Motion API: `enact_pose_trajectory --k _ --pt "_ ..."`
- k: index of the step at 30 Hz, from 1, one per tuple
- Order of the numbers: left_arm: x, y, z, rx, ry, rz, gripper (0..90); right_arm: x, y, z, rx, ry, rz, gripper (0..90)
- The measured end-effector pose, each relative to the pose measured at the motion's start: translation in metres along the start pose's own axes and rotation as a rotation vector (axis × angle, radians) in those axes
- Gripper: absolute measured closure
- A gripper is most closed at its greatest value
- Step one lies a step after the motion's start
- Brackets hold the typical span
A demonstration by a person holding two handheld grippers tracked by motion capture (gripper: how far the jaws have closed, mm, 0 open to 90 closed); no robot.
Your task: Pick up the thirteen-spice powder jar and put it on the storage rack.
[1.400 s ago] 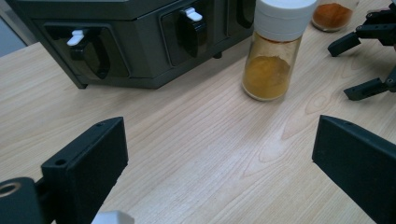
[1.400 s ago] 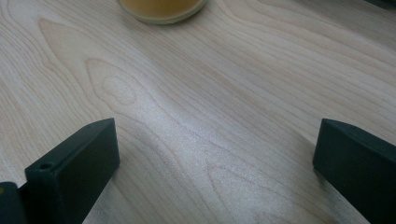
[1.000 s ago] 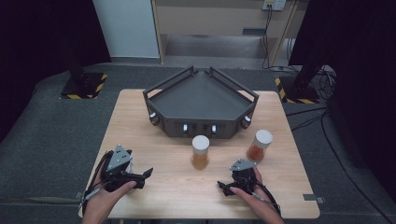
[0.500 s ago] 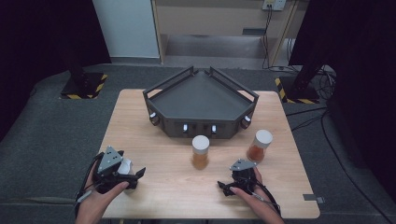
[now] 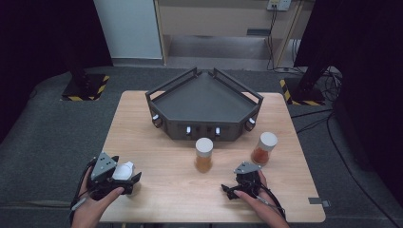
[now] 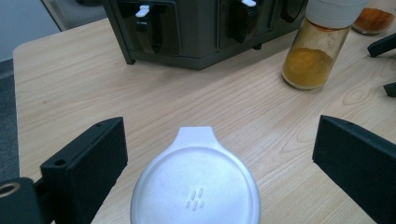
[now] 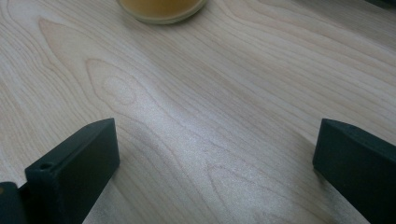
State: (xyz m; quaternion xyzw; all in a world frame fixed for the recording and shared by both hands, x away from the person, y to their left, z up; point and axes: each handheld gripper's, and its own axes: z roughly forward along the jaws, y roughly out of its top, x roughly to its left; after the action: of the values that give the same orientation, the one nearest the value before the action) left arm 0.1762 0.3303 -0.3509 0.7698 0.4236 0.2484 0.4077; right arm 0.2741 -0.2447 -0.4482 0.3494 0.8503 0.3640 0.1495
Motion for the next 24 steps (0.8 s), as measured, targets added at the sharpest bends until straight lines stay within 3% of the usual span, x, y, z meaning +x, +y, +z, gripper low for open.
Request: enact_pose_trajectory --k 24 --pt "0.006 -0.027 0.008 0.027 0.002 -0.037 2.0 0.0 0.0 0.0 0.001 0.0 0.001 0.5"
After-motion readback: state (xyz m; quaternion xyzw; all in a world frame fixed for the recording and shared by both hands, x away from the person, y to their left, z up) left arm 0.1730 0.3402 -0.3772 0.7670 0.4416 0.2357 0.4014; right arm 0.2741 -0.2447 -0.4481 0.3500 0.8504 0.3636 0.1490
